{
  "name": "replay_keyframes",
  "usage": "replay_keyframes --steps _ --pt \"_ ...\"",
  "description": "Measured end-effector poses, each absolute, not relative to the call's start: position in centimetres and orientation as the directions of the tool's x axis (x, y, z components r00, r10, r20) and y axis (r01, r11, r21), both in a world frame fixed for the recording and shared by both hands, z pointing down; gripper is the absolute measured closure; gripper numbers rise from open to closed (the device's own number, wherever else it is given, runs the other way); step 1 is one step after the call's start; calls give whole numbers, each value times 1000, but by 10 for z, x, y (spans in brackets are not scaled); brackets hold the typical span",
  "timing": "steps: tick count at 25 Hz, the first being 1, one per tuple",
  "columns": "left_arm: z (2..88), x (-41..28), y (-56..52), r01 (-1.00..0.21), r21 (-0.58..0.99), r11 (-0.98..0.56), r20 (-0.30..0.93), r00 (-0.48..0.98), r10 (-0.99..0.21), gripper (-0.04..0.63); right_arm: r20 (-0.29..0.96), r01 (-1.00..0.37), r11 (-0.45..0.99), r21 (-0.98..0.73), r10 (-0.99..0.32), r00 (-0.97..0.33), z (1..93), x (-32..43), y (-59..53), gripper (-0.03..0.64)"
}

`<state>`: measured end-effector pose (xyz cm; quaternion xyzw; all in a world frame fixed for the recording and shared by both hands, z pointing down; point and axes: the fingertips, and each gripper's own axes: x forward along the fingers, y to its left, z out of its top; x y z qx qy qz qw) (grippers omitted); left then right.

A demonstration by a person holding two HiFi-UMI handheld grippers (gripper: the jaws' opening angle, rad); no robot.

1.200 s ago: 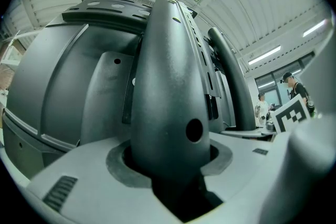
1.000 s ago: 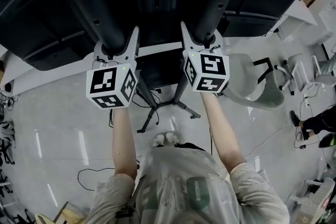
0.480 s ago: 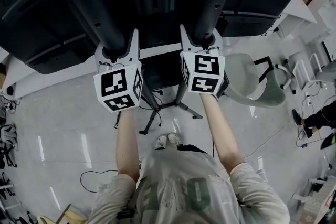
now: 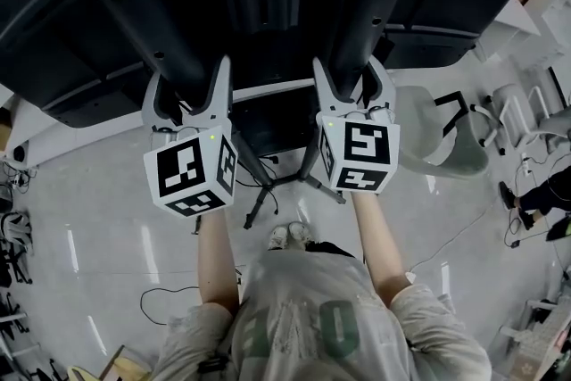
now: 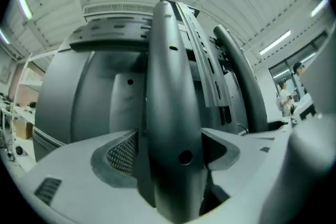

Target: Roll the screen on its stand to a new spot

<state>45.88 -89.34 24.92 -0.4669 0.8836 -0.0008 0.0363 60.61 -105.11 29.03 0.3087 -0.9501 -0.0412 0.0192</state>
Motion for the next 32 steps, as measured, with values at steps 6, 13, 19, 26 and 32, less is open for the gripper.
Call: replay_keyframes --steps 6,13,19,26,32 --pt "227 485 -860 -802 -80 592 -151 -577 -803 258 -111 -634 766 105 -624 -773 260 644 -1024 356" --pt "226 528 -843 -804 -122 582 -209 -553 -807 558 -227 -569 818 88 -540 -811 234 657 -972 520" --pt "232 550 -835 -829 -76 554 -206 -531 -822 580 -234 -461 884 75 -434 -870 243 637 -919 586" --pt "250 561 -829 -840 -61 538 -170 -523 -835 580 -186 -390 918 71 -372 -909 263 626 -892 589" --pt "256 560 -828 -840 -54 540 -159 -527 -835 580 -157 -384 920 82 -368 -916 271 622 -896 595"
